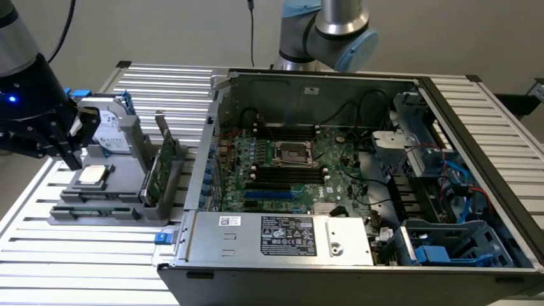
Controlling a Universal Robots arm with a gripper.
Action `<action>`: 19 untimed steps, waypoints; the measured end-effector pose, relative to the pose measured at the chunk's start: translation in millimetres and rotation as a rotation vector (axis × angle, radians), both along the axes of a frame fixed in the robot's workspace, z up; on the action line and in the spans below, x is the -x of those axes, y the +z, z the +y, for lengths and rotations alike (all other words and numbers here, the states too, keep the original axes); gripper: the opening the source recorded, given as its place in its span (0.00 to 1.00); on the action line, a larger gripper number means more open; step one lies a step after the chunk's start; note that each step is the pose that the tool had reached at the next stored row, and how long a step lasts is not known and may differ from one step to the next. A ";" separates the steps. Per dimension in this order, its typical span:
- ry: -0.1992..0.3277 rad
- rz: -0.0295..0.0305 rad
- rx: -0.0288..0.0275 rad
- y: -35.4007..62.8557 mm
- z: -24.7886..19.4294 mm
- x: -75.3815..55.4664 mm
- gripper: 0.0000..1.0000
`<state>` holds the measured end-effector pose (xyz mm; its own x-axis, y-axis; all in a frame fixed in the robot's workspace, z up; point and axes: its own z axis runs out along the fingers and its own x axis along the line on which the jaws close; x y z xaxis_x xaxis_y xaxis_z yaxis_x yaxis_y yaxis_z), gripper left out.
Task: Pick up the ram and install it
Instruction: 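Pick up the ram and move it above insertion slot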
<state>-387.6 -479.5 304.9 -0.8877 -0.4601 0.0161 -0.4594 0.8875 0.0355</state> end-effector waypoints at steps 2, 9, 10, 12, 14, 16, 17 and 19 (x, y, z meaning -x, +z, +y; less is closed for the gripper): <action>0.036 -0.0001 0.0000 -0.7 0.0 0.0 0.11; 0.163 -0.0001 0.0000 -2.8 0.0 0.0 0.11; 0.181 -0.0001 0.0000 -3.2 0.0 0.0 0.11; 0.219 -0.0001 0.0000 -3.9 0.0 0.0 0.11; 0.255 0.0000 0.0000 -4.5 0.0 0.0 0.11; 0.291 -0.0001 0.0000 -5.3 0.0 0.0 0.11; 0.309 -0.0001 0.0000 -5.6 0.0 0.0 0.11; 0.345 -0.0001 -0.0001 -6.4 0.0 0.0 0.11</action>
